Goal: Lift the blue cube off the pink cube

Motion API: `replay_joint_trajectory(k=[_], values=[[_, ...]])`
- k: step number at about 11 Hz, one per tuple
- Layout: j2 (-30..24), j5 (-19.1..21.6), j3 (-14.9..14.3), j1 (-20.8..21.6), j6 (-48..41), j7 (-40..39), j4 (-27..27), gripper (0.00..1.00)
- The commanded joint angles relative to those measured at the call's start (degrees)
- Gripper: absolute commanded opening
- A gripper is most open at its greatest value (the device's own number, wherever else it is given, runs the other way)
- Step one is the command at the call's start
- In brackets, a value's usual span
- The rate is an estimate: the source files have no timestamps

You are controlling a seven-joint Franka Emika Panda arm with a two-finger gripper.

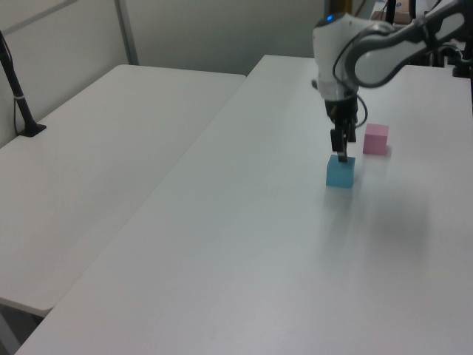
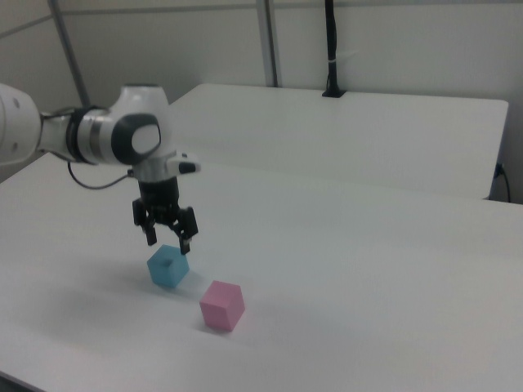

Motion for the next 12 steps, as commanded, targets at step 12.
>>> replay_joint_trajectory(k=[12], values=[[-16.38,0.84,-14.89,-2.58,-20.07,-10.94,17.9,1.0]])
